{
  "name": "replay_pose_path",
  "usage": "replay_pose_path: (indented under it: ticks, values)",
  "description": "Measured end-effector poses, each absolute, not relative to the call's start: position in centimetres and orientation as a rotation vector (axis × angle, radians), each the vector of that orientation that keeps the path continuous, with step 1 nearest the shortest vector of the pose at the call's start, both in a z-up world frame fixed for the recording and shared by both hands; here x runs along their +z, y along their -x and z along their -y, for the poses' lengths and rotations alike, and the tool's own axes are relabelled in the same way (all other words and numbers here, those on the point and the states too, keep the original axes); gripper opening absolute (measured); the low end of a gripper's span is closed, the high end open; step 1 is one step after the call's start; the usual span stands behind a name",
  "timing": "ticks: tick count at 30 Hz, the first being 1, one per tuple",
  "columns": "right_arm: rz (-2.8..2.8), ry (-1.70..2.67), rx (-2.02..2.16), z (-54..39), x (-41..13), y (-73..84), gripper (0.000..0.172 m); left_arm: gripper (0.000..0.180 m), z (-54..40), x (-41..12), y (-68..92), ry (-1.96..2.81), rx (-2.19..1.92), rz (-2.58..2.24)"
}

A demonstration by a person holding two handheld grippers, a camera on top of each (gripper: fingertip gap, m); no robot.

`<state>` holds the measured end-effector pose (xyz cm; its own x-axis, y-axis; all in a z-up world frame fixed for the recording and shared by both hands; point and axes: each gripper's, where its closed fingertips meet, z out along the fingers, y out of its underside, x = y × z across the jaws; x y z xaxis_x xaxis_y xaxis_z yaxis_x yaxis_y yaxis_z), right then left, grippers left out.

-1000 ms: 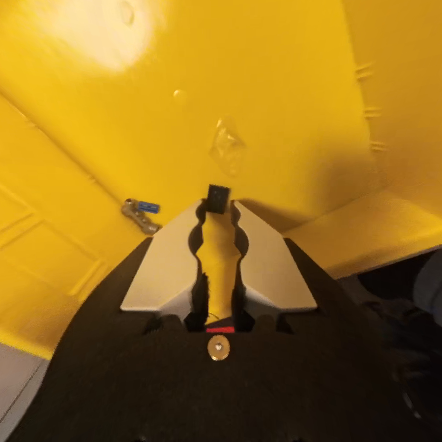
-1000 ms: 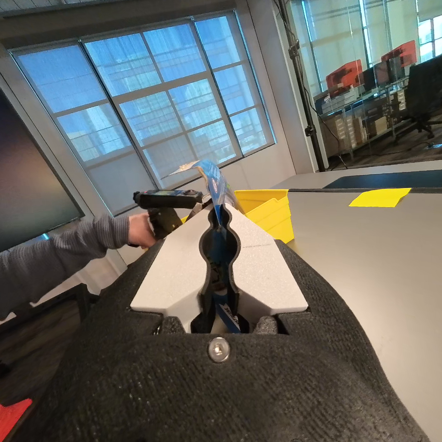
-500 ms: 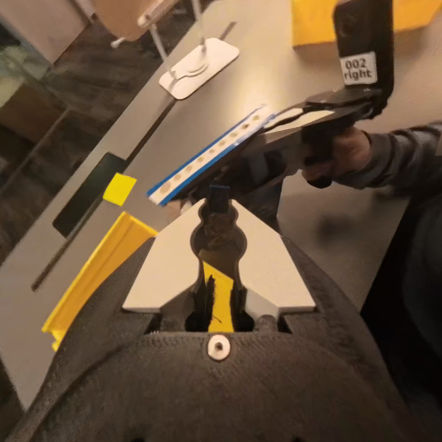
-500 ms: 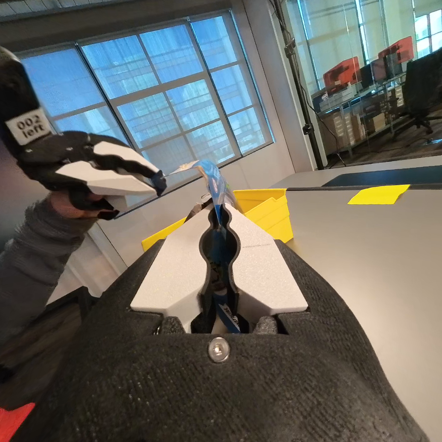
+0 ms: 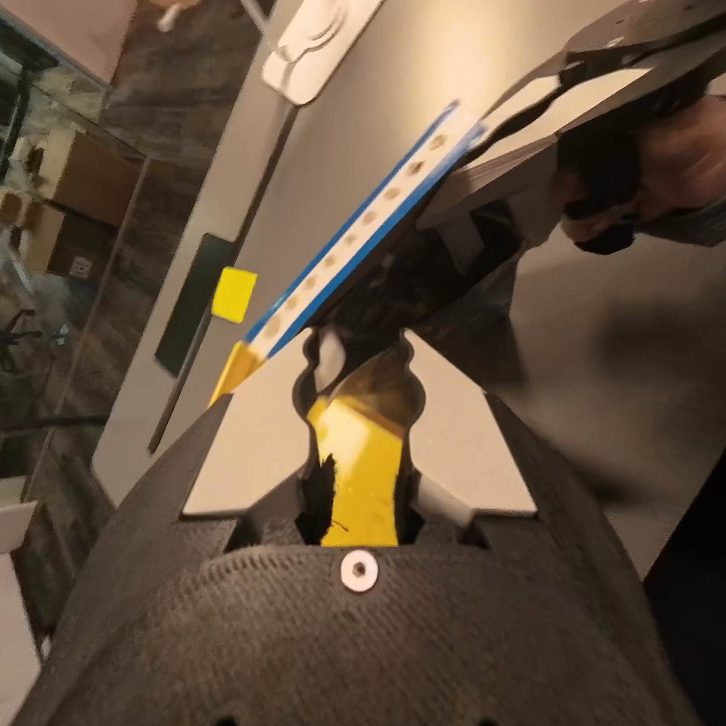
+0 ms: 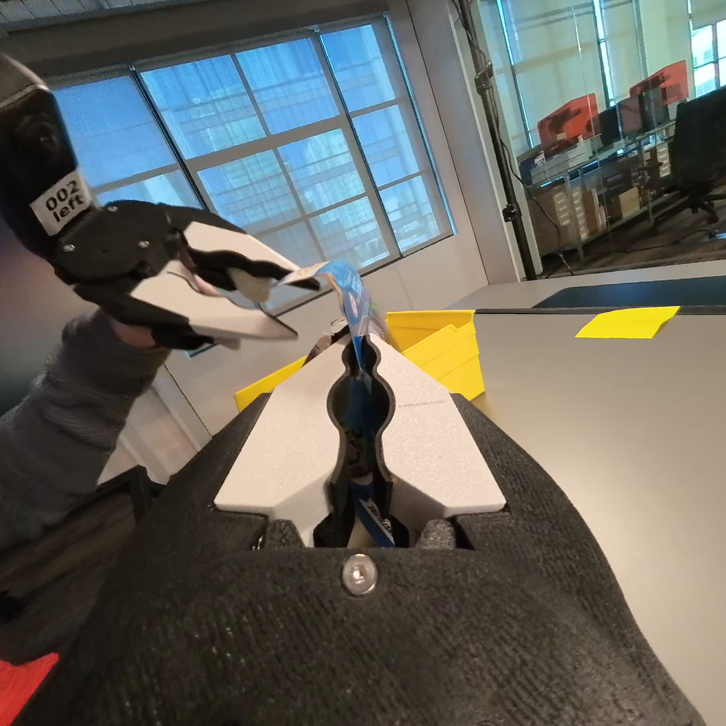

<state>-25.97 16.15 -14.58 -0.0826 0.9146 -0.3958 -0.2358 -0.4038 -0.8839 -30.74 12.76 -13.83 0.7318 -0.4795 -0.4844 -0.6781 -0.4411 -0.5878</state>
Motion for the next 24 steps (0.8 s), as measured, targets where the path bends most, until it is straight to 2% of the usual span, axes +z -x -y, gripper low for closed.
replay_pose_path:
  ticks: [4, 7, 12, 17, 24]
  values:
    - [0.808, 1.292, 1.642, -16.3, -14.6, 26.0, 0.0, 0.038, -10.3, -10.4, 35.7, 2.138, 0.26, -0.537]
    - [0.815, 1.288, 1.638, -16.2, -14.6, 26.0, 0.0, 0.034, -7.5, -15.6, 42.3, 2.517, 0.25, -0.184]
    - [0.819, 1.287, 1.636, -16.1, -14.6, 26.0, 0.0, 0.005, -3.3, -25.1, 48.4, 2.921, 0.296, 0.191]
    - [0.827, 1.282, 1.634, -16.0, -14.6, 26.0, 0.0, 0.0, -1.4, -28.3, 51.3, 3.021, 0.513, 0.299]
    - [0.833, 1.28, 1.636, -15.9, -14.6, 26.0, 0.0, 0.0, 0.2, -29.5, 52.5, 3.093, 0.682, 0.256]
